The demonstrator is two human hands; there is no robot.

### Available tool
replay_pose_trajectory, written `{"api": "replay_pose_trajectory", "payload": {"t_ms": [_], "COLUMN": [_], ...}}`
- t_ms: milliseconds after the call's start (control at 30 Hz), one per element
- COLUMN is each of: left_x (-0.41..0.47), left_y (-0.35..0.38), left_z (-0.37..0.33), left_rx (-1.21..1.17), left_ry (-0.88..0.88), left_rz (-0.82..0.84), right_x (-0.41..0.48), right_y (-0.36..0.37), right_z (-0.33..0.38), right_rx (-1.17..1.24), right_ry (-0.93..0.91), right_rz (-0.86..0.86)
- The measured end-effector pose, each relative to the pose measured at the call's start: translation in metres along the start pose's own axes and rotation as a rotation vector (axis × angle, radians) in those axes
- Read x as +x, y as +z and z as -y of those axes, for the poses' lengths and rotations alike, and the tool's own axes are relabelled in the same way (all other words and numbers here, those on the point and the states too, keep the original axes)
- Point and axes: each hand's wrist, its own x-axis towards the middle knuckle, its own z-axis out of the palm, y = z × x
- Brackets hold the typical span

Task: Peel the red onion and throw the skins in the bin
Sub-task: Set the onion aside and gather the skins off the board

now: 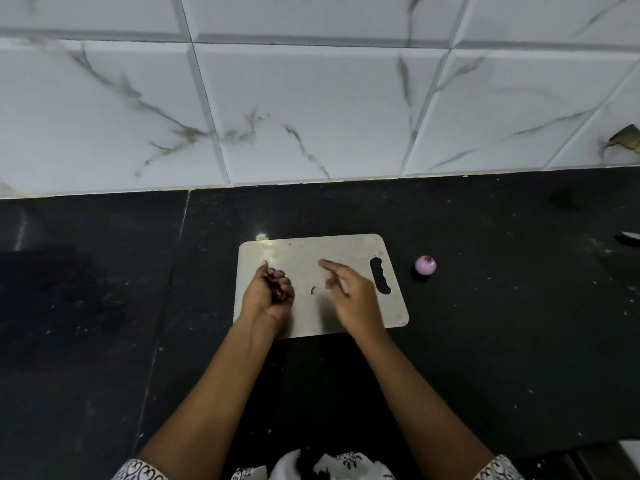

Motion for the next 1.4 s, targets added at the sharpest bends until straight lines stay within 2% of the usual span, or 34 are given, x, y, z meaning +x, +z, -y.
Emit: {"api": "replay_pose_trajectory", "payload": {"t_ms": [67, 133, 267, 533, 667, 767, 1000, 1100, 1167, 1233, 1267, 1333, 1367, 1400], "left_x": [0.002, 0.006, 0.012, 0.014, 0.013, 0.012, 0.011, 0.009, 0.01, 0.009, 0.007, 0.004, 0.004, 0.004], "left_y": [-0.006, -0.016, -0.027, -0.028, -0.025, -0.025, -0.023, -0.021, -0.019, -0.017, -0.015, -0.01, -0.008, -0.006], "left_z": [-0.017, -0.028, -0.033, -0.032, -0.03, -0.028, -0.023, -0.018, -0.014, -0.011, -0.01, -0.005, -0.002, -0.002], "left_rx": [-0.038, -0.079, -0.122, -0.131, -0.122, -0.118, -0.1, -0.098, -0.085, -0.061, -0.06, -0.067, -0.043, -0.038], "left_ry": [0.023, 0.017, 0.001, -0.023, -0.022, -0.031, -0.028, -0.036, -0.035, -0.027, -0.016, 0.002, 0.007, -0.015], "left_rz": [-0.006, 0.001, 0.013, 0.017, 0.005, 0.002, -0.014, -0.027, -0.044, -0.063, -0.081, -0.107, -0.116, -0.119], "right_x": [0.003, 0.0, -0.01, -0.002, 0.016, 0.025, 0.001, -0.009, -0.008, -0.003, 0.002, 0.016, 0.024, 0.032], "right_y": [-0.01, -0.007, 0.023, 0.042, 0.023, -0.001, -0.002, 0.014, 0.025, 0.036, 0.039, 0.034, 0.026, 0.018], "right_z": [-0.021, -0.032, -0.031, -0.014, -0.024, -0.051, -0.062, -0.051, -0.047, -0.037, -0.028, -0.004, 0.006, 0.011], "right_rx": [-0.216, -0.365, -0.548, -0.663, -0.69, -0.69, -0.601, -0.648, -0.651, -0.557, -0.391, 0.174, 0.453, 0.644], "right_ry": [0.078, 0.098, -0.052, -0.26, -0.48, -0.521, -0.345, -0.329, -0.394, -0.395, -0.283, 0.211, 0.388, 0.444], "right_rz": [0.02, 0.17, 0.396, 0.468, 0.542, 0.453, 0.211, 0.178, 0.209, 0.223, 0.181, 0.052, 0.034, 0.032]}}
